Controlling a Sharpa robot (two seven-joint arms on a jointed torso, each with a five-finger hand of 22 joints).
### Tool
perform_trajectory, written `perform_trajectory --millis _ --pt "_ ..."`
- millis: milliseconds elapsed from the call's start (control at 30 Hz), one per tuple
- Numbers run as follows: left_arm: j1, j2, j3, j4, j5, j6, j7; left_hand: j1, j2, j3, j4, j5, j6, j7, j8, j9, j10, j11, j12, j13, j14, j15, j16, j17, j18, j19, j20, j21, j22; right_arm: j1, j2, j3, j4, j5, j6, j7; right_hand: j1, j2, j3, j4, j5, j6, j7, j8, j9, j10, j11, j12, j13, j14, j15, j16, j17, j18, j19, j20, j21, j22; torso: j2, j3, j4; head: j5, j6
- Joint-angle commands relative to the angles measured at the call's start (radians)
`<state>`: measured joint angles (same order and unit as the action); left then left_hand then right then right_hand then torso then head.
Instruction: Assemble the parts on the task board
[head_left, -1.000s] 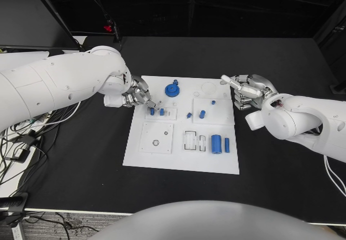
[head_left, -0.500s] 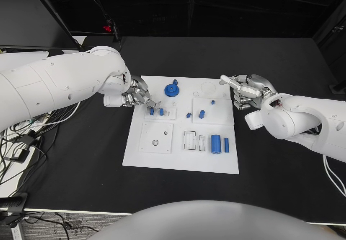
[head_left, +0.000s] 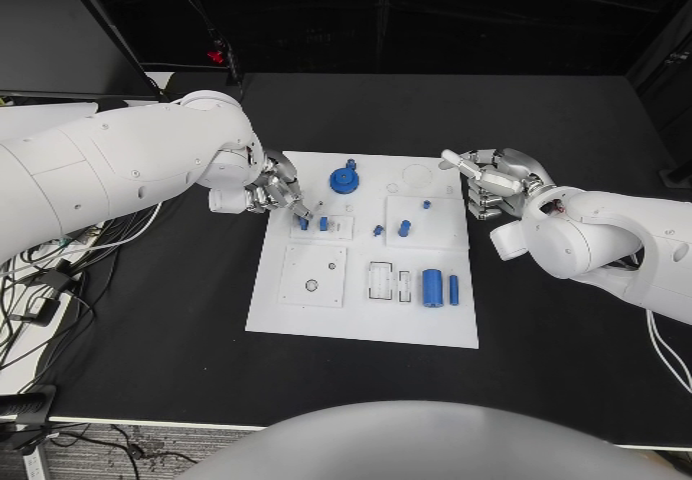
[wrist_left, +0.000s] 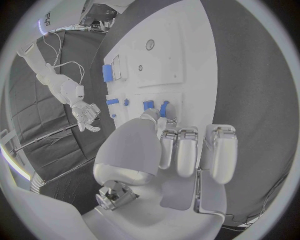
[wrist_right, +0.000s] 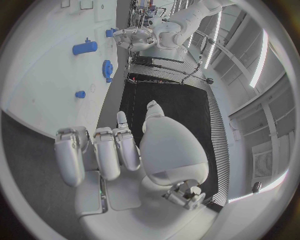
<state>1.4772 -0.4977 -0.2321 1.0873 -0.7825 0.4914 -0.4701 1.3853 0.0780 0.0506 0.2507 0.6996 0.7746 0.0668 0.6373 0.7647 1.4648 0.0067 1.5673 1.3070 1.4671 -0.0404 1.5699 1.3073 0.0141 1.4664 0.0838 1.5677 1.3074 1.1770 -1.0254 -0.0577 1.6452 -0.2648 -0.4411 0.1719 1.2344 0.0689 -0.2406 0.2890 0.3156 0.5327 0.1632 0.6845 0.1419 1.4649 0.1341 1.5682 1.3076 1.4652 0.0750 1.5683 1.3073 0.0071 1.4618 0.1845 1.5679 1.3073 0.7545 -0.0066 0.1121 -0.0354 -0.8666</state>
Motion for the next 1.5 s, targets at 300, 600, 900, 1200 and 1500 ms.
perform_trajectory --millis 300,600,900,1200,1500 --pt "-0.005 -0.005 -0.003 0.009 -0.005 -0.039 0.011 0.086 0.021 0.059 0.005 0.012 -0.004 0.006 0.007 0.008 0.106 0.007 0.004 0.264 0.104 0.002 0.001 0.263 -0.014 0.104 -0.006 0.003 0.263 0.001 -0.001 0.000 0.001 -0.002 0.006 0.004 0.009 0.005 -0.002 0.000 0.003 -0.002 0.047 0.005 -0.001 0.106 0.004 0.003 0.263 0.106 0.005 0.002 0.263 -0.007 0.109 0.004 0.003 0.264 0.000 -0.0002 0.0006 0.000 -0.003" --pt "-0.005 -0.045 -0.003 0.056 -0.005 -0.105 0.048 0.089 0.018 0.069 0.008 0.012 -0.001 0.007 0.009 0.010 0.106 0.008 0.004 0.264 0.104 0.003 0.001 0.263 -0.014 0.104 -0.005 0.003 0.263 0.001 -0.001 0.000 0.000 -0.002 0.006 0.004 0.009 0.005 -0.002 0.000 0.003 -0.002 0.047 0.005 -0.001 0.106 0.004 0.003 0.263 0.106 0.005 0.002 0.263 -0.007 0.109 0.004 0.003 0.264 0.000 -0.0004 -0.0001 -0.001 -0.005" --pt "-0.004 -0.110 -0.003 0.133 -0.005 -0.178 0.073 0.089 0.014 0.075 0.011 0.013 0.002 0.007 0.010 0.011 0.106 0.008 0.004 0.264 0.104 0.003 0.001 0.263 -0.014 0.104 -0.005 0.003 0.263 0.001 -0.002 0.000 -0.002 -0.002 0.006 0.004 0.009 0.005 -0.002 0.000 0.003 -0.002 0.047 0.005 -0.001 0.106 0.004 0.003 0.263 0.106 0.005 0.002 0.263 -0.007 0.109 0.004 0.003 0.264 -0.001 0.0002 0.0035 -0.003 -0.006" --pt "-0.004 -0.150 -0.003 0.184 -0.004 -0.268 0.096 0.091 0.011 0.082 0.014 0.013 0.005 0.007 0.012 0.012 0.106 0.008 0.004 0.264 0.104 0.003 0.001 0.263 -0.014 0.104 -0.005 0.003 0.263 0.001 0.002 0.000 -0.005 -0.002 0.007 0.003 0.009 0.006 -0.003 0.000 0.004 -0.002 0.047 0.006 -0.002 0.106 0.004 0.003 0.263 0.106 0.004 0.002 0.263 -0.007 0.109 0.004 0.003 0.264 0.000 -0.0009 -0.0003 0.002 -0.006" --pt "-0.004 -0.174 -0.003 0.227 -0.004 -0.349 0.119 0.091 0.009 0.085 0.016 0.014 0.006 0.006 0.013 0.013 0.106 0.008 0.004 0.264 0.104 0.002 0.001 0.263 -0.014 0.104 -0.005 0.003 0.263 0.001 0.003 0.000 -0.006 -0.002 0.008 0.004 0.009 0.006 -0.003 0.000 0.004 -0.002 0.047 0.006 -0.002 0.106 0.004 0.003 0.263 0.106 0.004 0.002 0.263 -0.007 0.109 0.004 0.003 0.264 0.000 0.0004 0.0005 0.005 -0.006"
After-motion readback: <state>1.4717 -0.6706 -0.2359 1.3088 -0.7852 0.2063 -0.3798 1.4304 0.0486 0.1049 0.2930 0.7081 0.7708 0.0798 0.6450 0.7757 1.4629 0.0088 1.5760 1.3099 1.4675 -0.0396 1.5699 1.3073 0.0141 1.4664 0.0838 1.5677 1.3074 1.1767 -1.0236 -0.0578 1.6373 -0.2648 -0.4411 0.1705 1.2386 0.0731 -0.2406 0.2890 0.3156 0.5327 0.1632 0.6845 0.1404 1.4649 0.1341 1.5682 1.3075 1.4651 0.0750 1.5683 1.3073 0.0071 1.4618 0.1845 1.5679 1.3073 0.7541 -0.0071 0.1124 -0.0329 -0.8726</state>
